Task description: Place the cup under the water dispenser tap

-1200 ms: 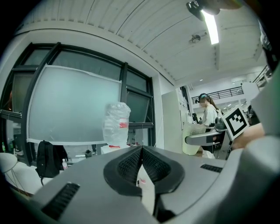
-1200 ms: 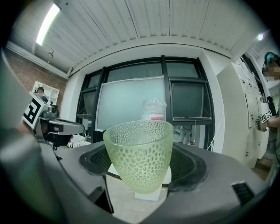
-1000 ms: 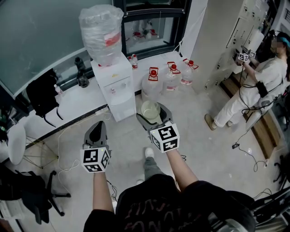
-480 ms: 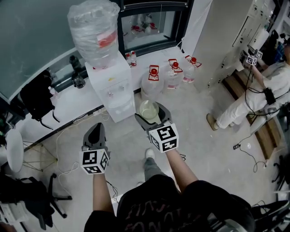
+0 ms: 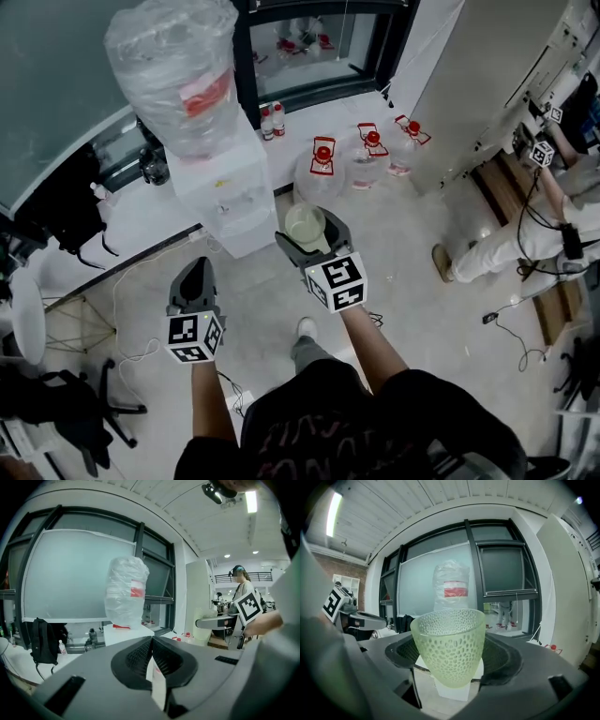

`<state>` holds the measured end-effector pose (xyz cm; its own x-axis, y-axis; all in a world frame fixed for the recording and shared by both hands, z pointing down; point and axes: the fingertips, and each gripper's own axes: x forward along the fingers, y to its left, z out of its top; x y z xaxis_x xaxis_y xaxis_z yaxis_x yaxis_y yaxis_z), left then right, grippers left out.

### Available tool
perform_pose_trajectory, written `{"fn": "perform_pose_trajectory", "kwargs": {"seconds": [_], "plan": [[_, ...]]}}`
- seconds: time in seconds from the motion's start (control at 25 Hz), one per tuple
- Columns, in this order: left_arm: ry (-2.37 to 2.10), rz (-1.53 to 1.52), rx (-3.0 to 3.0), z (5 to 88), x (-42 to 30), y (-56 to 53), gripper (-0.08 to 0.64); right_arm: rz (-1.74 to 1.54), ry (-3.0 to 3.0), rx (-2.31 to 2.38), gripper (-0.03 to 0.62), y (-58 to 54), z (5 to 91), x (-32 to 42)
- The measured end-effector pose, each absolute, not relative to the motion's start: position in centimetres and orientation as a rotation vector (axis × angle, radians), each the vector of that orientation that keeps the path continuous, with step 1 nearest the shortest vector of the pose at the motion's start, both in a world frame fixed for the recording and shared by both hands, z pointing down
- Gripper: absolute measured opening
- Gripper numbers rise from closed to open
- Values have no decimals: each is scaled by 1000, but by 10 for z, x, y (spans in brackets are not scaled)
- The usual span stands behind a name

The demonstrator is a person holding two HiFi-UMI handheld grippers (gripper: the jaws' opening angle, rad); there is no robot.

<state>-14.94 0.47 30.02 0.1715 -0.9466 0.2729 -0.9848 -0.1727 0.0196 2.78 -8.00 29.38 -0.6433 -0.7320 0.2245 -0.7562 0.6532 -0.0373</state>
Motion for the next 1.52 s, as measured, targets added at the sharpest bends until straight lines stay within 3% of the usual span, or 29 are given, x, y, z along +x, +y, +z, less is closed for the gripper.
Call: {"fn": "perform_pose_trajectory", "kwargs": {"seconds": [0.56,1.52], "plan": [[-1935,339,2167,311,-156,-82,11,208,-2736,1108,393,-180,302,11],[-1903,279,2155,352,-231,-161,11,201,-2710,1093,393,-238,341,-68]]}}
